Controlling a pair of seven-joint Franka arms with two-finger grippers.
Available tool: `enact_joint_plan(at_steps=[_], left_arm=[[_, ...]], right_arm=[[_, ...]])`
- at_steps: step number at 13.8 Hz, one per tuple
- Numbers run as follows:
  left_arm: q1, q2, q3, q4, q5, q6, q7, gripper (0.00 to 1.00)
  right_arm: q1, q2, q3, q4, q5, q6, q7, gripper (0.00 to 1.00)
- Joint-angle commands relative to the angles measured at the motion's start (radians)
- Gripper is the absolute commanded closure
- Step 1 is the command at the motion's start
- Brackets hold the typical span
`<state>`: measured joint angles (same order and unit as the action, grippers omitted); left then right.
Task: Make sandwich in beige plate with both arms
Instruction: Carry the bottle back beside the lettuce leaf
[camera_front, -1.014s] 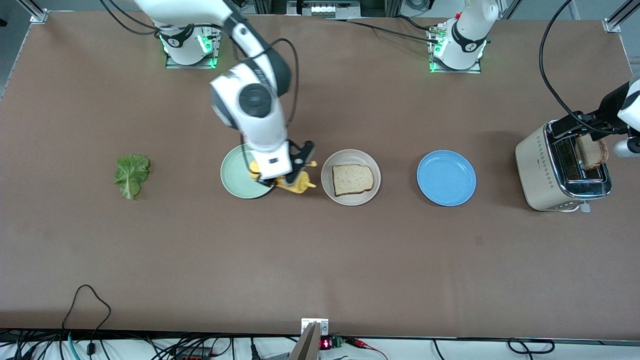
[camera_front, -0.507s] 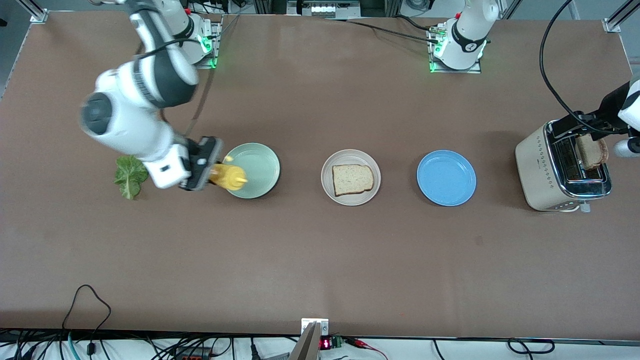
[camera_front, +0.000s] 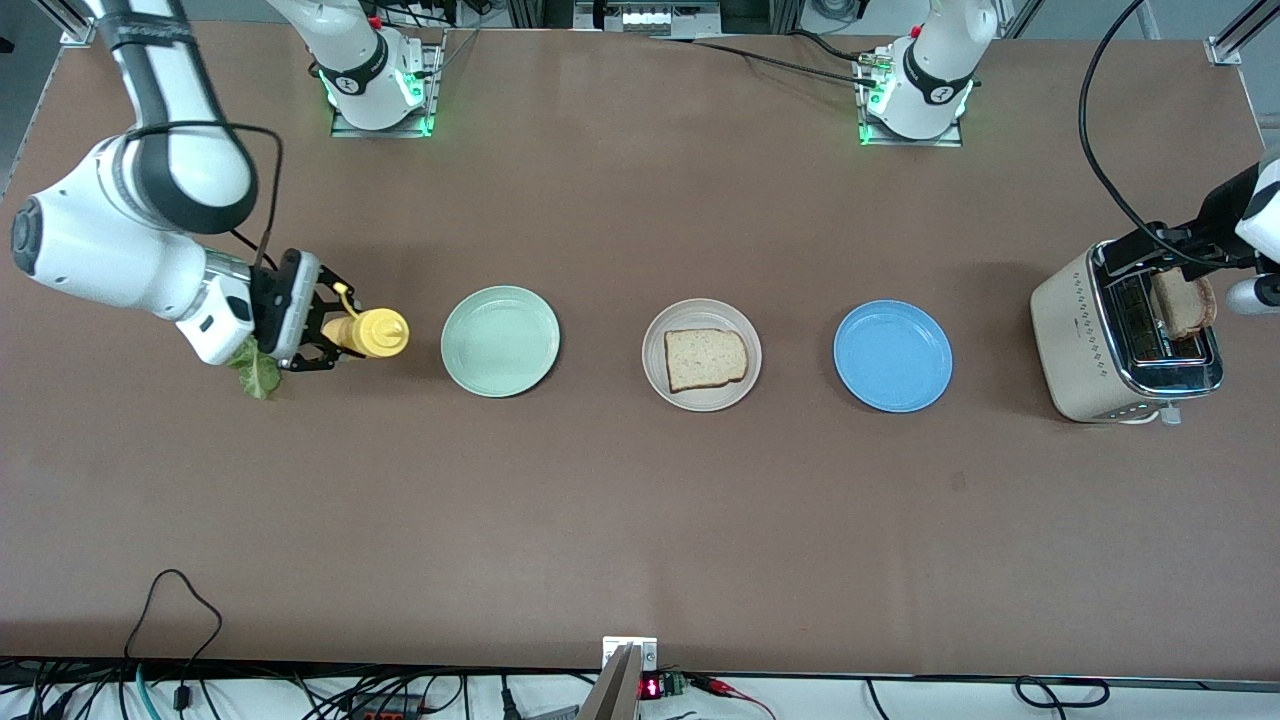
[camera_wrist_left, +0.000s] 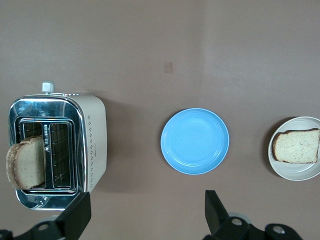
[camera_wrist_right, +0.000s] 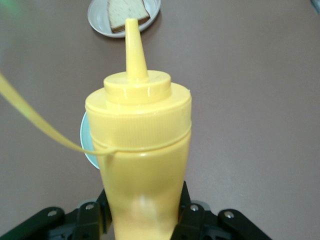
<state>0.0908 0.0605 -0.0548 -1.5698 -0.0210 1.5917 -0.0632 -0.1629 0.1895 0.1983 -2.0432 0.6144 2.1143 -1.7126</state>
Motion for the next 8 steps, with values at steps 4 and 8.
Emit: enact_joint_plan(at_steps=[4, 8], left_arm=[[0.003, -0.011, 0.000, -0.006, -0.010, -0.010, 0.017, 0.00], [0.003, -0.011, 0.000, -0.006, -0.010, -0.010, 0.017, 0.00]], right_arm=[[-0.155, 0.063, 0.030, -0.088, 0.270, -0.043, -0.460, 1.00], [-0.208, 0.166, 0.030, -0.088, 0.358, -0.071, -0.661, 1.00]])
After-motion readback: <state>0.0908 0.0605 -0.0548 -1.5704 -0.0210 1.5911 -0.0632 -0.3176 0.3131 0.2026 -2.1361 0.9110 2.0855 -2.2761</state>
